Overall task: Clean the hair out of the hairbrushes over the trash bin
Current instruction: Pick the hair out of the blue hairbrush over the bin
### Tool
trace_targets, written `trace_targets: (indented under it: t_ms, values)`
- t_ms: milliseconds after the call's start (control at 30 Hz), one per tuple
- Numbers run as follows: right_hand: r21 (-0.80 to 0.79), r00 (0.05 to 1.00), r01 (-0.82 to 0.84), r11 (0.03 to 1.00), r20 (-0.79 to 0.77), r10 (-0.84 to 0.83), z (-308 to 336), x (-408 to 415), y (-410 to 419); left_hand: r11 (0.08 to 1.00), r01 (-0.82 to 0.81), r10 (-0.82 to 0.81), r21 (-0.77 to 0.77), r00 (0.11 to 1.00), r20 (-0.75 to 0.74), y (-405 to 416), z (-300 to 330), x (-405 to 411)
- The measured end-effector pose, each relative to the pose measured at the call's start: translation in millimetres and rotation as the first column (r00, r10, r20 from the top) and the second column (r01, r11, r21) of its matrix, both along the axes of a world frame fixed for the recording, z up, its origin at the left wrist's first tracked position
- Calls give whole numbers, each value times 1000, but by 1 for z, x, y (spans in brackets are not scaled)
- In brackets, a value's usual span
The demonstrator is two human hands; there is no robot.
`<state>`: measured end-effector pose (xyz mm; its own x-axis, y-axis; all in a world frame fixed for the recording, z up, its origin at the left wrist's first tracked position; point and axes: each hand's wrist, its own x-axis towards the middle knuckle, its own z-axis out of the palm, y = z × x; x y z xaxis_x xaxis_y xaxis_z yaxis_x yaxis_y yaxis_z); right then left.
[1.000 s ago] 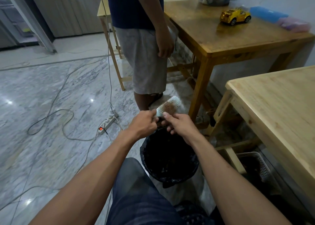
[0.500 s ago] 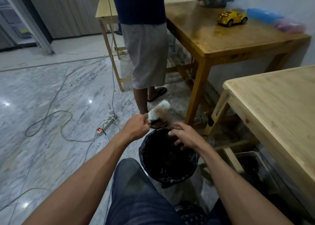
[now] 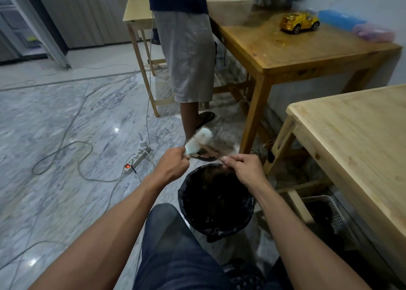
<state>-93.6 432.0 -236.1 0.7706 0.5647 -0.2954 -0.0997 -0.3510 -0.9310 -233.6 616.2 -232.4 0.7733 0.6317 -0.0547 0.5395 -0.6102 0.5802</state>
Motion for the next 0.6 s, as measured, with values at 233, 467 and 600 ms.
trace_targets:
  t_ms: [233,467,600]
  values:
    - [-93,997,-81,992,-10,81,6,-2,-4,993,115,-115,4,993,41,-8,7,3]
    - [47,996,-85,995,-26,86,13,-9,17,956,228,-242,184,969,53,-20,16,12]
    - [42,994,-27,999,106,22,10,-10,13,998,36,-34,-44,999,38,-9,10,7]
